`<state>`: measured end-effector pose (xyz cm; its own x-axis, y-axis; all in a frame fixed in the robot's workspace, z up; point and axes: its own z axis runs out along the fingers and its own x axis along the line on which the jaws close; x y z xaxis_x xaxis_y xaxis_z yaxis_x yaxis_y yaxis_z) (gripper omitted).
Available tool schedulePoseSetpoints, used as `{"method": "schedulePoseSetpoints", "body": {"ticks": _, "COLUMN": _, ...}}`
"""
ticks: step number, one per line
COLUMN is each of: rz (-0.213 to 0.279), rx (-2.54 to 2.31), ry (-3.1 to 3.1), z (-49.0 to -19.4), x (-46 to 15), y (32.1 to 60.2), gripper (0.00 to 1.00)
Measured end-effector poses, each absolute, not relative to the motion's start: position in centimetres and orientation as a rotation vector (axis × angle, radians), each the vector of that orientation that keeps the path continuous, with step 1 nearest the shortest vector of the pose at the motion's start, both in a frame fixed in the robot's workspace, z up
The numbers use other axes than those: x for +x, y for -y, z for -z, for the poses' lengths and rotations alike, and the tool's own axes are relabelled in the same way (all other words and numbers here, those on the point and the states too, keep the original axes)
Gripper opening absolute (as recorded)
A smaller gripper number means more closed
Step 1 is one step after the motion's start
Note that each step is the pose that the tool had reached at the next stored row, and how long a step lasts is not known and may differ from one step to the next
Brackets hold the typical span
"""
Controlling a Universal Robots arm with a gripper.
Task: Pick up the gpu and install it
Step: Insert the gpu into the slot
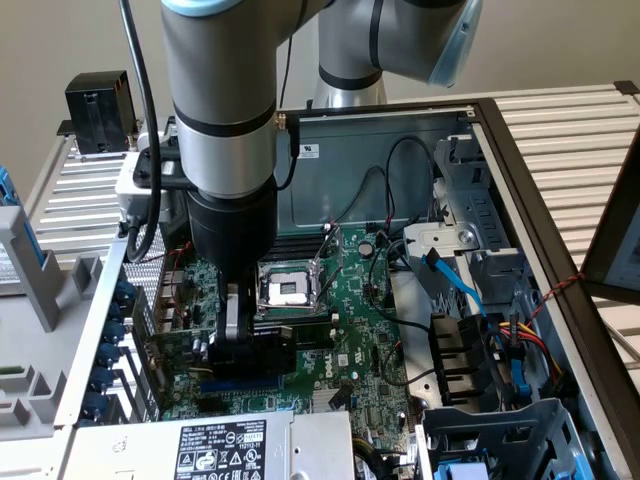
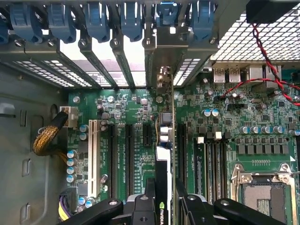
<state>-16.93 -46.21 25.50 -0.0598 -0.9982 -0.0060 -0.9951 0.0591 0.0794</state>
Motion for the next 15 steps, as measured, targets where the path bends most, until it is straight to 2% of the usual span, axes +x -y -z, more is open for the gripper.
{"method": "schedulePoseSetpoints", "body": {"ticks": 15, "rz": 0.096, "rx": 2.117, "ry": 2.248, "z": -25.32, "x": -16.93, "y": 46.21, "gripper": 0.26}}
